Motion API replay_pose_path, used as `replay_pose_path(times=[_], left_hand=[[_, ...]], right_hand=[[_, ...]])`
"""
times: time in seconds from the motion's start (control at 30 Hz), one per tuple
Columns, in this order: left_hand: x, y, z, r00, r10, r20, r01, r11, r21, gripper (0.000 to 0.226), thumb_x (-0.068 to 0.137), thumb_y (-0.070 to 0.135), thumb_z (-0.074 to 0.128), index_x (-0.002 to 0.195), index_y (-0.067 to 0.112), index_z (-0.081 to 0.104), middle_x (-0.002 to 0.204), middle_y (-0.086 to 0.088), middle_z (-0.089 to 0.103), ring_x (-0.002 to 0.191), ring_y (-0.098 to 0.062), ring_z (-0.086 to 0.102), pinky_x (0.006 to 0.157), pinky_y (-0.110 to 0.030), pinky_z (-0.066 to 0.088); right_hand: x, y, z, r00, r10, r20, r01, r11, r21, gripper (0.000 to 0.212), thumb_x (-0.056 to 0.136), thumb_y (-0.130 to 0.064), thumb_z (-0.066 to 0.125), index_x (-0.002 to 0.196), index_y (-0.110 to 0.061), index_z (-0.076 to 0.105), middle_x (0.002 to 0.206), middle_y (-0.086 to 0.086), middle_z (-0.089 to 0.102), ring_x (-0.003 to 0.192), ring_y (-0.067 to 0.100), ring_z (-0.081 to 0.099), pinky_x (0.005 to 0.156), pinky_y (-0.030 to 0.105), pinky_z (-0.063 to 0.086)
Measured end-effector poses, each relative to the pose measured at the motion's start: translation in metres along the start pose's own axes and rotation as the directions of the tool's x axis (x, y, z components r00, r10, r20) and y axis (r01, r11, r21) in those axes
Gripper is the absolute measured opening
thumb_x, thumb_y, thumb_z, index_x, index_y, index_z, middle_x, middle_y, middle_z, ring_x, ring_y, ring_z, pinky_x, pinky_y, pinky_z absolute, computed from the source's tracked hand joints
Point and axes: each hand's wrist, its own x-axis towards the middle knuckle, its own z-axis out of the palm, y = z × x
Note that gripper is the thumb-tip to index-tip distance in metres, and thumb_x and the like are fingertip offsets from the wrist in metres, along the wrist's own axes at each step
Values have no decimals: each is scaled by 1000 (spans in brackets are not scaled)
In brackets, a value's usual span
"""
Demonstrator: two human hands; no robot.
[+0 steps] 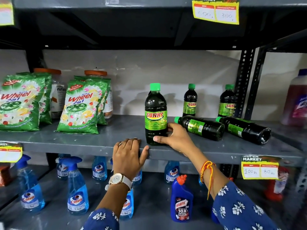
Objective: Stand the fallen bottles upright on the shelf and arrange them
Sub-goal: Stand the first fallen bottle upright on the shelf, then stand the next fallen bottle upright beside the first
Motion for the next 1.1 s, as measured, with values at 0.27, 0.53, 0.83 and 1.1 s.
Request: replay_pose_path(times=[0.27, 0.53, 0.83, 1.1], left_hand=[[-9, -3, 1, 1000, -3, -14, 3, 1000, -15, 64, 95, 53, 18, 88, 9, 64, 84, -11, 69, 75, -32, 61, 75, -41, 41], [-33, 20, -1, 923, 88, -375, -179, 960, -216, 45, 96, 37, 34, 113, 1, 54, 122, -23, 57, 119, -36, 45, 99, -48, 37], [17, 121, 13, 963, 267, -34, -269, 957, -113, 42, 91, 42, 38, 91, 12, 67, 95, -12, 71, 89, -29, 65, 72, -36, 50], [28, 141, 20, 979, 201, 24, -200, 979, -27, 49, 91, 46, 31, 72, 16, 64, 64, -8, 66, 56, -31, 62, 44, -29, 40]], right_hand=[[-17, -1, 3, 1000, -12, 15, 11, 1000, 20, 52, 69, -22, 80, 115, -12, 60, 117, 5, 66, 94, 10, 56, 84, 24, 41], [-13, 5, -37, 990, 29, -139, -28, 1000, 5, 70, 72, -35, 75, 130, -6, 47, 126, 7, 58, 109, 17, 56, 94, 26, 45], [32, 28, -97, 995, -9, -104, -80, 578, -812, 73, 70, -51, 69, 122, -4, 49, 123, 19, 56, 116, 35, 52, 98, 40, 40], [36, 48, -107, 991, 40, -129, -133, 448, -884, 73, 69, -45, 73, 126, -8, 46, 129, 15, 54, 121, 35, 45, 94, 47, 38]])
